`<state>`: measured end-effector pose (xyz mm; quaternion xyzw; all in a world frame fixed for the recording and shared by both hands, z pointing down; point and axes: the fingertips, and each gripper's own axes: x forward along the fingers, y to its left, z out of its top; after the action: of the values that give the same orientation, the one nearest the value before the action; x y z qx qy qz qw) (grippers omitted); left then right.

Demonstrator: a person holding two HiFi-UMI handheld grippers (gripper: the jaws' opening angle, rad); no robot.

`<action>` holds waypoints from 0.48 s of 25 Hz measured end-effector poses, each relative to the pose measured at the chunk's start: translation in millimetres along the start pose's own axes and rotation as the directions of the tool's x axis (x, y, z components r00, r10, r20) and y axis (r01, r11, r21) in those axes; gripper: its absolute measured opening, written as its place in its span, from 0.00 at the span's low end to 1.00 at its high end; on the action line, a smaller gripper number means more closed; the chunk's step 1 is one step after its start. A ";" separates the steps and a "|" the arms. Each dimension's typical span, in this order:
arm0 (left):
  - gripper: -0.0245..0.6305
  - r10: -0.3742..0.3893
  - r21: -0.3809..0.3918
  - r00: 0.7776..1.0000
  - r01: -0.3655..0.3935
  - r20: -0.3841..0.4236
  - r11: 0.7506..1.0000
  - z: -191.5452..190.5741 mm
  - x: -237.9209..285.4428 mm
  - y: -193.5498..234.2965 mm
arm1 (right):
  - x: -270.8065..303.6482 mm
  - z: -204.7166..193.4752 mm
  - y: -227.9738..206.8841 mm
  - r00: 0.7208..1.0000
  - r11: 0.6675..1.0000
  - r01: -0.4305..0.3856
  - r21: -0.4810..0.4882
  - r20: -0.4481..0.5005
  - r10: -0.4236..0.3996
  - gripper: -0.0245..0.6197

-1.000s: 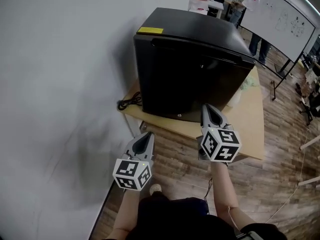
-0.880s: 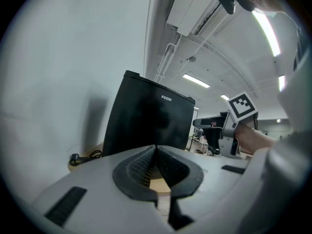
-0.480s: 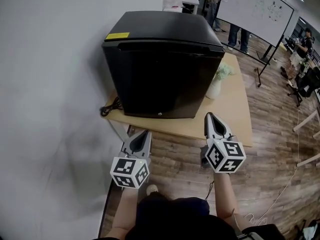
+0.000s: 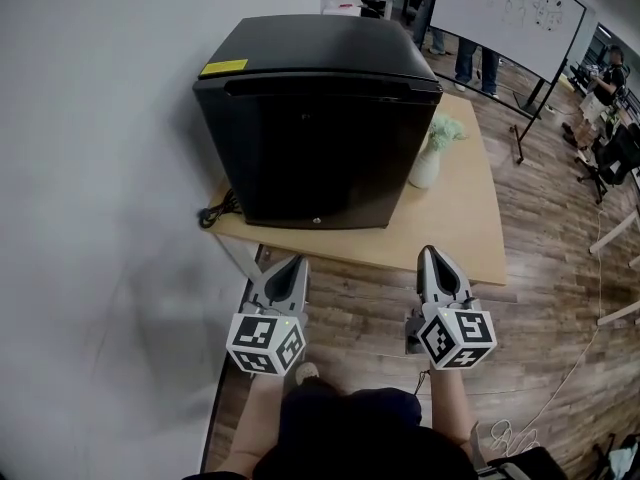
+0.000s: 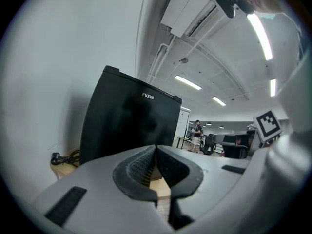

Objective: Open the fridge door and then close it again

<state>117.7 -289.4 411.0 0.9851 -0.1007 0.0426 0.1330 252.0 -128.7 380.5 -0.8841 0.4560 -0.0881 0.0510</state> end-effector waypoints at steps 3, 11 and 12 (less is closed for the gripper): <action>0.05 0.013 -0.003 1.000 -0.013 0.000 1.000 -0.9 -4.7 1.7 | 0.0 -3.1 4.0 1.000 1.000 -0.012 0.001 -0.008 0.012 0.02; 0.05 0.049 -0.003 0.999 -0.049 0.008 0.999 2.0 -14.3 12.9 | 7.5 -3.6 19.0 0.999 0.999 -0.052 -0.015 -0.016 0.052 0.02; 0.05 0.052 -0.003 0.999 -0.052 0.008 0.999 2.2 -14.8 14.1 | 8.1 -4.2 20.6 0.998 0.998 -0.055 -0.016 -0.018 0.055 0.02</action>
<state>100.5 -300.6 410.8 0.9821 -0.1268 0.0417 0.1330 239.3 -147.3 382.0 -0.8708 0.4814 -0.0905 0.0423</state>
